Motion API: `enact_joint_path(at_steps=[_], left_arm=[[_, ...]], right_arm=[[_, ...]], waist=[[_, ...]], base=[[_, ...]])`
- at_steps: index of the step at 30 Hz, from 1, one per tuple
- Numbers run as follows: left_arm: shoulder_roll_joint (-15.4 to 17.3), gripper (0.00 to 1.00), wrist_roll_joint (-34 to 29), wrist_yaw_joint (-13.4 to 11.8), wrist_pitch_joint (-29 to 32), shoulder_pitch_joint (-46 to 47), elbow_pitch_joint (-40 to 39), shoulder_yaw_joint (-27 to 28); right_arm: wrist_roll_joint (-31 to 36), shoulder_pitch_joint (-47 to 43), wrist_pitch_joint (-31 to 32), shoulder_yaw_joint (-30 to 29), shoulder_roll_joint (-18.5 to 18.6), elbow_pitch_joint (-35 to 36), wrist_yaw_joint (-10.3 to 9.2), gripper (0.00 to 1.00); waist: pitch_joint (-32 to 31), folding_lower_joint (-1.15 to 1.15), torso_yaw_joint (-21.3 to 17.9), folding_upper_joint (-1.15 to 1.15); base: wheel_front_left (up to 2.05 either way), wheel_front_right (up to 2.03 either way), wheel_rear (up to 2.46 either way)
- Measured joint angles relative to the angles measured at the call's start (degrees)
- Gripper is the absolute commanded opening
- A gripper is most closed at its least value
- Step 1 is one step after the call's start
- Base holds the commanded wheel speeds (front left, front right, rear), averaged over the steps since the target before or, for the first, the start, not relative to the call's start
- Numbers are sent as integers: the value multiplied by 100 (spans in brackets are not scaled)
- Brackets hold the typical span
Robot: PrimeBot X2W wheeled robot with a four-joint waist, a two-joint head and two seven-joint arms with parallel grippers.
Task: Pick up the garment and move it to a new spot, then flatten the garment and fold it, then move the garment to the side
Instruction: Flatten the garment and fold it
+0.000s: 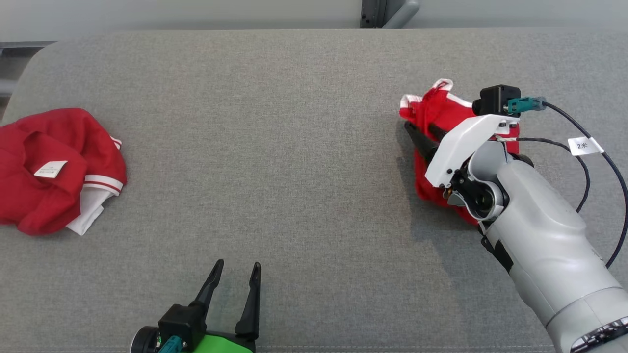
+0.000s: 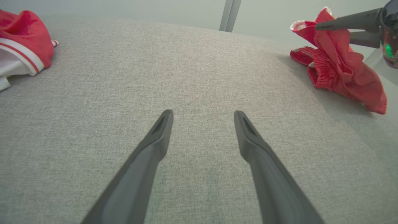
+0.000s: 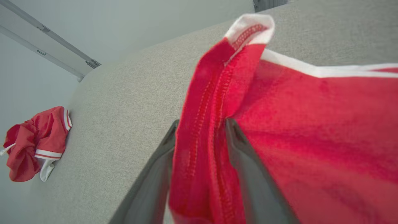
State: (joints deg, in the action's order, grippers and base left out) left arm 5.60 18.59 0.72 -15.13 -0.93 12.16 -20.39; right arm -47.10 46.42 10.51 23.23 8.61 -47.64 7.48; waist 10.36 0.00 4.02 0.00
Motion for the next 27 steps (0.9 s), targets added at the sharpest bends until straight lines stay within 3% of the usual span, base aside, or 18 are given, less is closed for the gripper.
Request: enact_joint_path(at_steps=[4, 9, 10, 13, 22, 27], left_arm=[[-2, 100, 48, -53, 0, -126, -29, 119], [22, 100, 137, -147, 0, -437, -187, 378], [22, 100, 137, -147, 0, -437, -187, 378], [23, 100, 162, -180, 0, -571, -266, 502], [-82, 100, -60, -181, 0, -728, -549, 786], [-162, 100, -179, -124, 0, -883, -688, 1026]], right_arm=[[52, -478, -260, 49, 292, 821, 0, 100], [411, -1369, -612, -212, 1032, 2104, 1, 100], [411, -1369, -612, -212, 1032, 2104, 1, 100], [1032, -1936, -895, -617, 1406, 2573, 0, 100], [2458, -3483, -1945, -1902, 1132, 3196, 2, 100], [3351, -4162, -2458, -2226, 861, 3130, 2, 100]], waist=[[-131, 0, 5, 0], [-300, 0, -110, 0], [-300, 0, -110, 0], [-381, 0, -227, 0], [-703, 0, -376, 0], [-928, 0, -328, 0]], base=[[0, 0, 0], [0, 0, 0], [0, 0, 0], [0, 0, 0], [0, 0, 0], [0, 0, 0]])
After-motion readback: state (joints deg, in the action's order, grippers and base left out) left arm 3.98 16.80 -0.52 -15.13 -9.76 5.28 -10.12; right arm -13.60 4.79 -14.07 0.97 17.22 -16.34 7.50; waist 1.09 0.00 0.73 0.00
